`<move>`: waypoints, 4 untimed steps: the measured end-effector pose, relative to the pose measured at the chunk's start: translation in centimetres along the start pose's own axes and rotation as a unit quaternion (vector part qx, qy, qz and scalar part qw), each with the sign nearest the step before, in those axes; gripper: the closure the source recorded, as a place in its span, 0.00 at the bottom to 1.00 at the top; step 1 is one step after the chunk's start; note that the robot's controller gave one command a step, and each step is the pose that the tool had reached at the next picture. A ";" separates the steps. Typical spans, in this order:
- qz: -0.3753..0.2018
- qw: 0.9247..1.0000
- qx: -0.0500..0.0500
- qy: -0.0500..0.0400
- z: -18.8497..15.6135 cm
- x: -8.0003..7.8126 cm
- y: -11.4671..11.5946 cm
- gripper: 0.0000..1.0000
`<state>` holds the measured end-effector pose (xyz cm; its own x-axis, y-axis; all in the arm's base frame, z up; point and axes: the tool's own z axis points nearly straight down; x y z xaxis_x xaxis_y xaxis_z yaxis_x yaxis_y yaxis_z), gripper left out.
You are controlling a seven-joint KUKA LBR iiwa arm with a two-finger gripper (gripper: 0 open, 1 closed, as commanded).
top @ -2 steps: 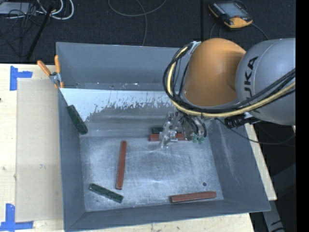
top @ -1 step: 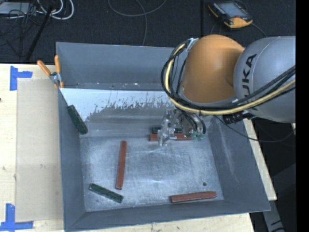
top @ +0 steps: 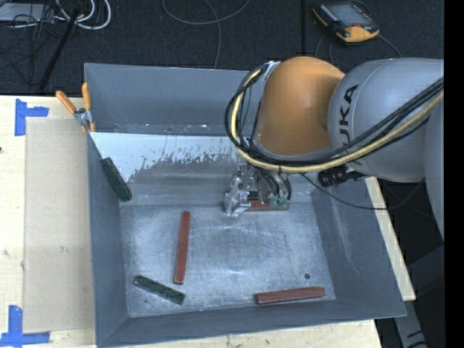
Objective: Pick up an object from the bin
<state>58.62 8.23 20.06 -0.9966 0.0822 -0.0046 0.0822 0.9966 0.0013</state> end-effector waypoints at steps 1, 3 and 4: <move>0.022 1.000 0.001 0.003 2.6 0.8 -2.3 0.00; -0.004 1.000 0.000 -0.001 7.2 -0.9 -3.4 0.00; -0.047 0.999 0.001 0.006 9.2 -2.3 -5.5 0.00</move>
Offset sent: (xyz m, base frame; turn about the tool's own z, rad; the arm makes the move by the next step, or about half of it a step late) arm 0.0000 0.0000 0.0000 0.0000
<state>60.46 2.62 10.88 -0.9999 -0.0127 0.0077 -0.0127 0.9999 -0.0002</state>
